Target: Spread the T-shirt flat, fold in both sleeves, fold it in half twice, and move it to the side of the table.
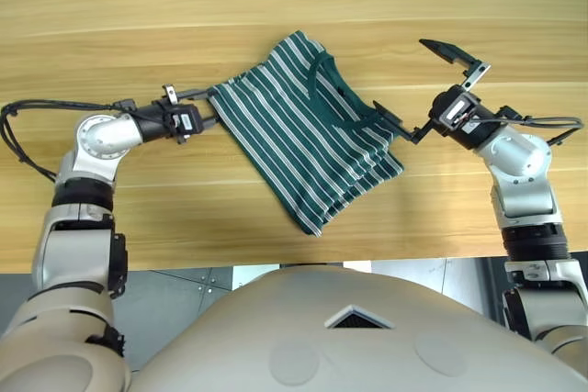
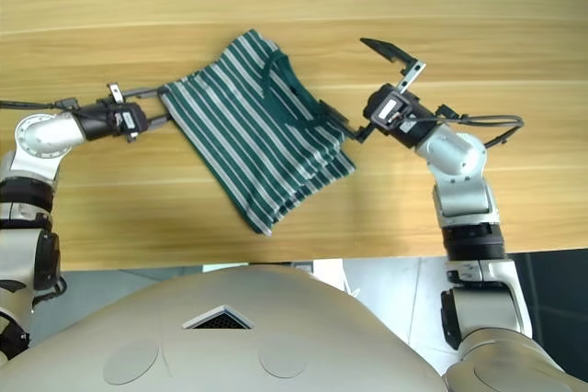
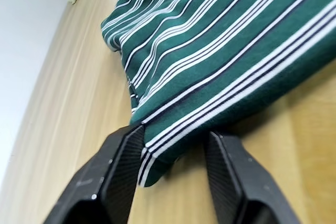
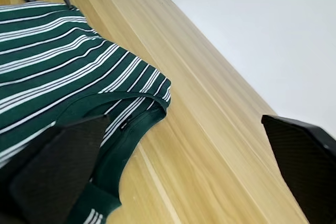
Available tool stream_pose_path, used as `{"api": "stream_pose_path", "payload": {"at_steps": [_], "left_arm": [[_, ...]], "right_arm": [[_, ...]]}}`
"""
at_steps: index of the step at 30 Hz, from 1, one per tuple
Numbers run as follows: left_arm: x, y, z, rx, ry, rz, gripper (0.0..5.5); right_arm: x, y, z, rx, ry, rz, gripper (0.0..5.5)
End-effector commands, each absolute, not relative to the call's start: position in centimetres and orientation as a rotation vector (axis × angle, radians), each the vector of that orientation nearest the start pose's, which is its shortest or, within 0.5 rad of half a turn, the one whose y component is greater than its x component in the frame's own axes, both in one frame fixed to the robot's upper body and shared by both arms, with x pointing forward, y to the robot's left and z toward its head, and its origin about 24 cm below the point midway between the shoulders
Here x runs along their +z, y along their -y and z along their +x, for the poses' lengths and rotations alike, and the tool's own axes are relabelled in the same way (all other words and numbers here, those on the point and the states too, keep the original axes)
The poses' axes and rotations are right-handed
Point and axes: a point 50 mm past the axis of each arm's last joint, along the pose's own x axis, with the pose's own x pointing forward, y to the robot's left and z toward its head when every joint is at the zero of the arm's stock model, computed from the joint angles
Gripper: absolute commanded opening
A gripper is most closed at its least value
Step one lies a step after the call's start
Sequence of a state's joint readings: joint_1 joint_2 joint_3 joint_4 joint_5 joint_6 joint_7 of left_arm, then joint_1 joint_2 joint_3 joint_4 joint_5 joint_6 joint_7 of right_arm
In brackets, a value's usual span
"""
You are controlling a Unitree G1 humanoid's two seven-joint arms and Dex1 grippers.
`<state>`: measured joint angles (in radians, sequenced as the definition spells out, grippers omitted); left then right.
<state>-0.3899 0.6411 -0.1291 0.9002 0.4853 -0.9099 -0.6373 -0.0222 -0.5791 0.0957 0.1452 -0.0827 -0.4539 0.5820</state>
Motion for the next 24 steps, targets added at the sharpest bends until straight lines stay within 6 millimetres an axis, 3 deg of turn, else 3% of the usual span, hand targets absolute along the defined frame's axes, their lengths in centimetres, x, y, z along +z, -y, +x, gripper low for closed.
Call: {"api": "stream_pose_path", "payload": {"at_steps": [1, 9, 13, 18, 24], "left_arm": [[0.5, -25.2, 27.8, -0.978, -0.199, 1.274, 2.05], [1.4, -22.0, 31.3, -0.905, -0.092, 1.347, 2.05], [2.3, -20.5, 33.1, -0.846, -0.072, 1.345, 2.05], [3.3, -21.5, 34.1, -0.744, -0.097, 1.355, 2.05], [5.3, -22.3, 35.8, -0.557, -0.046, 1.479, 2.05]], "right_arm": [[3.2, 22.1, 24.4, 0.723, -0.077, -0.910, 5.36], [1.1, 21.2, 24.2, 0.773, -0.147, -1.006, 5.36], [1.2, 20.0, 22.3, 0.908, -0.116, -0.956, 5.36], [3.4, 19.0, 18.5, 1.092, -0.012, -0.826, 5.36], [3.8, 19.4, 18.3, 1.086, -0.023, -0.807, 5.36]]}}
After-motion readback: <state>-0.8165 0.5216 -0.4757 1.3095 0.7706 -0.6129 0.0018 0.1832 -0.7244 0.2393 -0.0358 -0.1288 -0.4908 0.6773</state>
